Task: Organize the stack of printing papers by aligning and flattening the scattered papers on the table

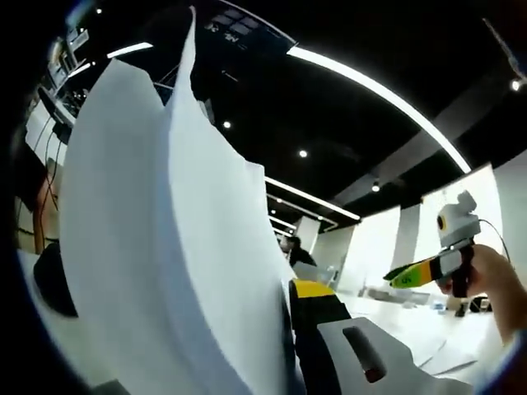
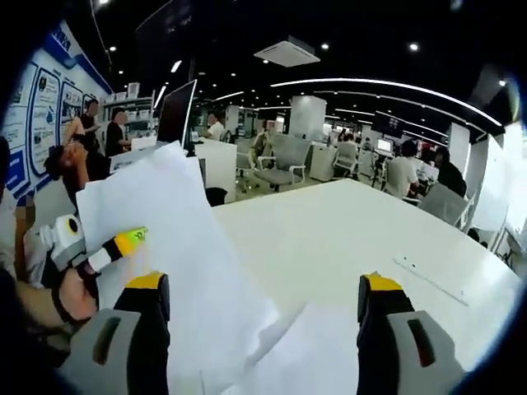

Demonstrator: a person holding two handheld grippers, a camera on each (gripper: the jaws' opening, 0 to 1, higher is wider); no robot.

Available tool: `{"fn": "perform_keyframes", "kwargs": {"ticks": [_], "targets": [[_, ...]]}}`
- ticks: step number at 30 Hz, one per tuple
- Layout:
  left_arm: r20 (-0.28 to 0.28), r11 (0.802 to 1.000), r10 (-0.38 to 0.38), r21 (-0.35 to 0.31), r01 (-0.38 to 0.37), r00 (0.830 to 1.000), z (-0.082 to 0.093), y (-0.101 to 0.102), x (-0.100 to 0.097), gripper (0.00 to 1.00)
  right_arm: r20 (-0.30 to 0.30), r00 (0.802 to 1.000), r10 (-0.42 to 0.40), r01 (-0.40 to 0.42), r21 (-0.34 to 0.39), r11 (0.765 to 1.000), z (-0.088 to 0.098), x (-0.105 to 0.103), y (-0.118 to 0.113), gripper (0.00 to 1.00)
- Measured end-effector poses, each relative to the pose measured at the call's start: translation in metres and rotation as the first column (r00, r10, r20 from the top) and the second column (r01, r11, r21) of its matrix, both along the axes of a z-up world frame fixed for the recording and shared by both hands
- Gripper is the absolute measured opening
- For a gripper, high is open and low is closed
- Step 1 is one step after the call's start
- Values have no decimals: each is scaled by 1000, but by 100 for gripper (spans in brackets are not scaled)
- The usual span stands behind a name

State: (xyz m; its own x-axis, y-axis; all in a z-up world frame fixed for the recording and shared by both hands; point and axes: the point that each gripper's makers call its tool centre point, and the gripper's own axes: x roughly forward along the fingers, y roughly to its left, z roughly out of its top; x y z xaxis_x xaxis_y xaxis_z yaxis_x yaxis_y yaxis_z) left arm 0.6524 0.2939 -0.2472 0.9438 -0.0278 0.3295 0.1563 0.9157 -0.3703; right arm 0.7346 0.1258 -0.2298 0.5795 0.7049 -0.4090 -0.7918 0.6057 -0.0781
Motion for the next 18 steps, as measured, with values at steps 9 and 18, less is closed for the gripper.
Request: {"fn": "perform_keyframes", "kwargs": {"ticks": [9, 18], "targets": [[-1, 1000, -2, 1, 2, 1000, 0, -1, 1, 10, -18, 1000, -12, 12, 16, 1000, -4, -6, -15, 90], [5, 1000, -4, 0, 4, 1000, 0, -1, 0, 10, 12, 1000, -27, 27, 50, 998, 10, -13, -29, 90]]}}
